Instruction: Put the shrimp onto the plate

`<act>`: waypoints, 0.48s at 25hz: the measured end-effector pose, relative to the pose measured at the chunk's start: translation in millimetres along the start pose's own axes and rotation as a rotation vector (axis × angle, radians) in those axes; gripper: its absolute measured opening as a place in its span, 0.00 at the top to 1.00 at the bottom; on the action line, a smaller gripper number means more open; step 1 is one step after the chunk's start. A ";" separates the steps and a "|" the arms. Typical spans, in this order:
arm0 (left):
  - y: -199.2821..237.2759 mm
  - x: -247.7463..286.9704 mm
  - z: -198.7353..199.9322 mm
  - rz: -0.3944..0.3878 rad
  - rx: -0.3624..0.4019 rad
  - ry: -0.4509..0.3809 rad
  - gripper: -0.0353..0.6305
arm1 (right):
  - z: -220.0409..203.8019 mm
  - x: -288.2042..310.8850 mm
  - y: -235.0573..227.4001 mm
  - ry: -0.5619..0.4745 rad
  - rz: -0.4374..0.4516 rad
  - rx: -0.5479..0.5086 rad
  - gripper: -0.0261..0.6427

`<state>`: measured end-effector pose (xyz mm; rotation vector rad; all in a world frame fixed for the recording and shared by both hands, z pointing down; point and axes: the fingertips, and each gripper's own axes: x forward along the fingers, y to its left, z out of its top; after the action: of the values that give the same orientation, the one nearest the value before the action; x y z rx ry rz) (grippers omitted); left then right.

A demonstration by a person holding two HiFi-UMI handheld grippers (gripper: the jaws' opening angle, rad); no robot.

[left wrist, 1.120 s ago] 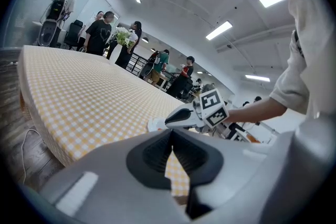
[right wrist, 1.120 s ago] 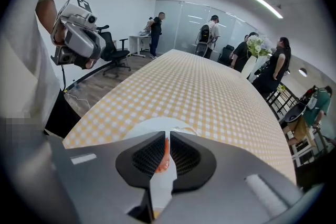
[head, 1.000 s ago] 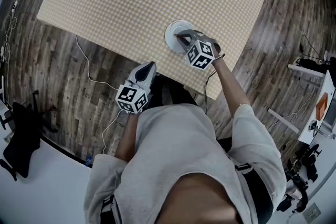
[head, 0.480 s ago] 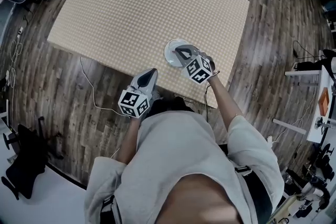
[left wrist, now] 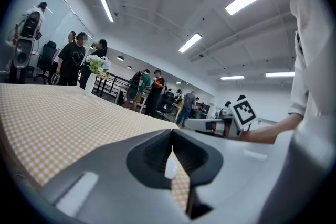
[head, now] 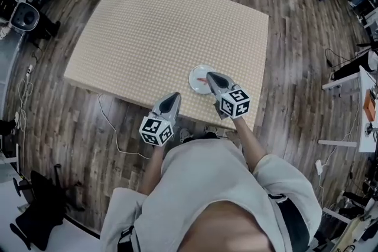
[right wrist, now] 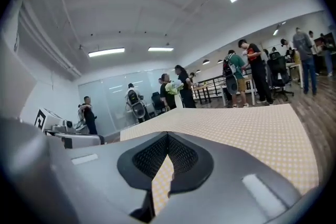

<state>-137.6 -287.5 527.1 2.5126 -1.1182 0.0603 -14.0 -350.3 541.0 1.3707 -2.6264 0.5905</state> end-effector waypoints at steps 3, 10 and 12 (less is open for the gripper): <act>-2.3 -11.7 -4.5 -0.009 -0.010 -0.004 0.93 | -12.4 -30.2 16.3 -0.022 -0.055 -0.005 0.96; 4.2 -29.6 -10.4 0.005 -0.024 -0.009 0.93 | -28.6 -63.7 44.3 -0.005 -0.109 -0.062 0.97; 7.5 -36.2 -9.0 0.021 -0.028 -0.018 0.93 | -24.9 -63.3 49.1 -0.005 -0.104 -0.080 0.97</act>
<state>-166.6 -263.3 530.9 2.4812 -1.1446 0.0277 -18.7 -266.9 532.0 1.4760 -2.5339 0.4639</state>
